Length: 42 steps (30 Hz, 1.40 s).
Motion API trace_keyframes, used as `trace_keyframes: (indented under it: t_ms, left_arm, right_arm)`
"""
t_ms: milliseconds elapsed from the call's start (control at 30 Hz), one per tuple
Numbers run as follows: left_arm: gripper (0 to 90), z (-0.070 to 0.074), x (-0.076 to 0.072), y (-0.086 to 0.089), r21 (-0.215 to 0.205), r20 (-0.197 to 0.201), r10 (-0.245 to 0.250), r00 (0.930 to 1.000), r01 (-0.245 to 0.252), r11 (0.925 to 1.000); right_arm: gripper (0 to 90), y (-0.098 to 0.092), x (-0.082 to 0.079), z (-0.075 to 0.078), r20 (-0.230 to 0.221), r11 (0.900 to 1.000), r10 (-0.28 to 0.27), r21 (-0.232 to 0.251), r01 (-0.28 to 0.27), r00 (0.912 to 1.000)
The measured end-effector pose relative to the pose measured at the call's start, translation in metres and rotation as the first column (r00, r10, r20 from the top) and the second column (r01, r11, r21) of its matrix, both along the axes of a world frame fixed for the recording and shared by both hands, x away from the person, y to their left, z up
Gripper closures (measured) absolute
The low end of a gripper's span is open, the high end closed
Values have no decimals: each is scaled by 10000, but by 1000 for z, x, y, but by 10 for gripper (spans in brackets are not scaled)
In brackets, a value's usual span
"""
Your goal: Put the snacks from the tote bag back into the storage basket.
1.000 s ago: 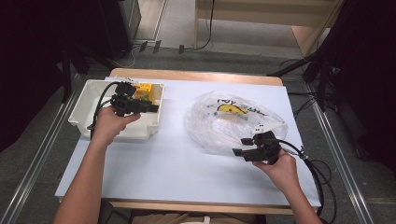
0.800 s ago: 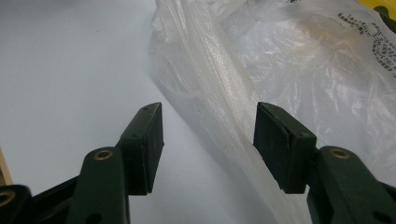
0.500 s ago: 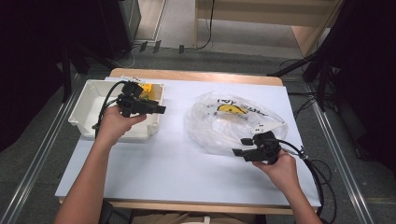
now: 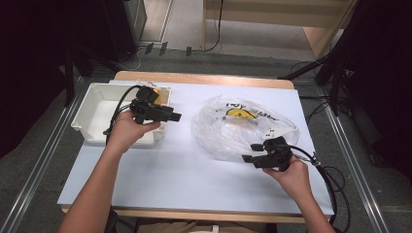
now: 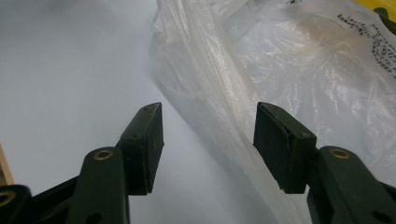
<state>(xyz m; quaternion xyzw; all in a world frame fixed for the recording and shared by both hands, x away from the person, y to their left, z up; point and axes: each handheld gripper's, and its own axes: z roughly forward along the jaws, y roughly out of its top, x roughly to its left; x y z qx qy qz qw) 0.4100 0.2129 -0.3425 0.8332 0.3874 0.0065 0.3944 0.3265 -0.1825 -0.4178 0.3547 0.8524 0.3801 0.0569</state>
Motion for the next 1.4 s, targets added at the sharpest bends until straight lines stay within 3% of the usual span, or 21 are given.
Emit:
trace_keyframes:
  t_ms: [800, 1400]
  left_arm:
    - [476, -8, -13, -44, -36, 68, -804, 9967, 805, 9968]
    - [472, -16, -27, -74, 199, 275, -1528, 9879, 1523, 9881]
  right_arm:
    - [440, 0, 0, 0, 48, 10000, 51, 29, -51, 10000]
    - [440, 0, -1, 1, 44, 10000, 43, 44, -43, 10000]
